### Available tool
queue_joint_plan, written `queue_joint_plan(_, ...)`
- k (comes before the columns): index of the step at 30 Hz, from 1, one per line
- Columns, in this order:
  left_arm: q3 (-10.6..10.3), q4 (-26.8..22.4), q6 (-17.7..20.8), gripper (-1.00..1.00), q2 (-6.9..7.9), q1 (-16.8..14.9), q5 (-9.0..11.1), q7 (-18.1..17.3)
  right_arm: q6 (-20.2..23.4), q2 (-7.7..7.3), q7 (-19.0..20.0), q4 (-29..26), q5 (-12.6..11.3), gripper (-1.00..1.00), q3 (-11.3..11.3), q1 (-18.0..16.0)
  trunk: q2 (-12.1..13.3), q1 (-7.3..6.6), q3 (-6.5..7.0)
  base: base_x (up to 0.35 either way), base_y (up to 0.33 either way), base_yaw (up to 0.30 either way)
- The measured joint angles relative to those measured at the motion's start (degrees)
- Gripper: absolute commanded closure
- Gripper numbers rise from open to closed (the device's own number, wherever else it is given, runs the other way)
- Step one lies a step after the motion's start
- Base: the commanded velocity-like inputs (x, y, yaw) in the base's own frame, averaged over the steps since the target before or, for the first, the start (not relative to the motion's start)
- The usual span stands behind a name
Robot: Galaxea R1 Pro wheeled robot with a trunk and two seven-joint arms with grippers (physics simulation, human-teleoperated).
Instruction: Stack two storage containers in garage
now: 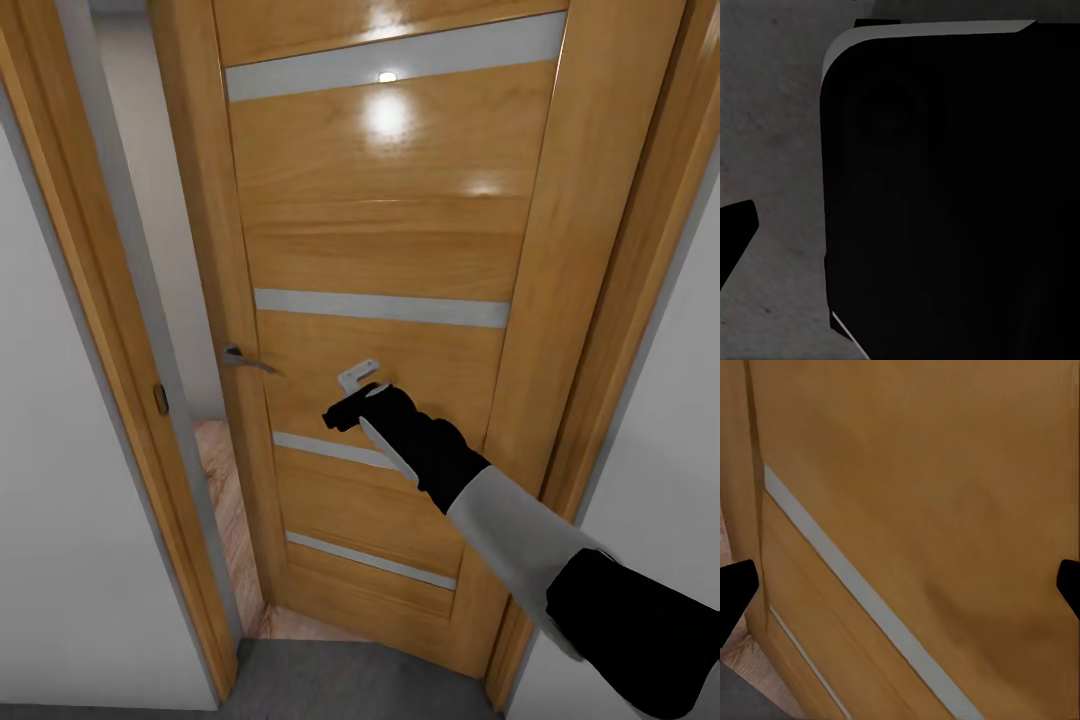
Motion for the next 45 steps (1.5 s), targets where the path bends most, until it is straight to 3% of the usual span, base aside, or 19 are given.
queue_joint_plan(6, 0.0, 0.0, 0.0, -1.0, -0.04, 0.0, 0.0, 0.0, -0.4, 0.0, -1.9, -0.4, 1.8, -1.0, 1.9, 0.0, 0.0, 0.0, 0.0, 0.0, 0.0, 0.0)
queue_joint_plan(7, 0.0, 0.0, 0.0, -1.0, -0.04, 0.0, 0.0, 0.0, -0.4, 0.0, -18.5, -0.4, 2.0, -1.0, 7.6, 0.0, 0.0, 0.0, 0.0, 0.0, 0.0, 0.0)
queue_joint_plan(9, 0.0, 0.0, 0.0, -1.0, -0.05, 0.0, 0.0, 0.0, -0.8, 0.0, -21.7, -0.5, 1.9, -1.0, 9.1, 0.0, 0.0, 0.0, 0.0, 0.0, 0.0, 0.0)
queue_joint_plan(15, 0.0, 0.0, 0.0, -1.0, -0.05, 0.0, 0.0, 0.0, -2.4, 0.0, -22.8, 0.9, 1.2, -1.0, 10.0, 0.0, 0.0, 0.0, 0.0, 0.0, 0.0, 0.0)
queue_joint_plan(20, 0.0, 0.0, 0.0, -1.0, -0.05, 0.0, 0.0, 0.0, -5.6, 0.0, -22.5, 6.7, 1.1, -1.0, 9.9, -0.1, 0.0, 0.0, 0.0, 0.0, 0.0, 0.0)
queue_joint_plan(24, 0.0, 0.0, 0.0, -1.0, -0.05, 0.0, 0.0, 0.0, -6.5, 0.0, -22.4, 8.3, 1.1, -1.0, 9.9, -0.2, 0.0, 0.0, 0.0, 0.028, 0.0, 0.0)
queue_joint_plan(45, 0.0, 0.0, 0.0, -1.0, -0.05, 0.0, -0.1, 0.0, -6.3, 0.0, -21.0, 6.4, 1.2, -1.0, 9.8, -0.2, 0.0, 0.0, 0.0, 0.075, 0.0, 0.0)
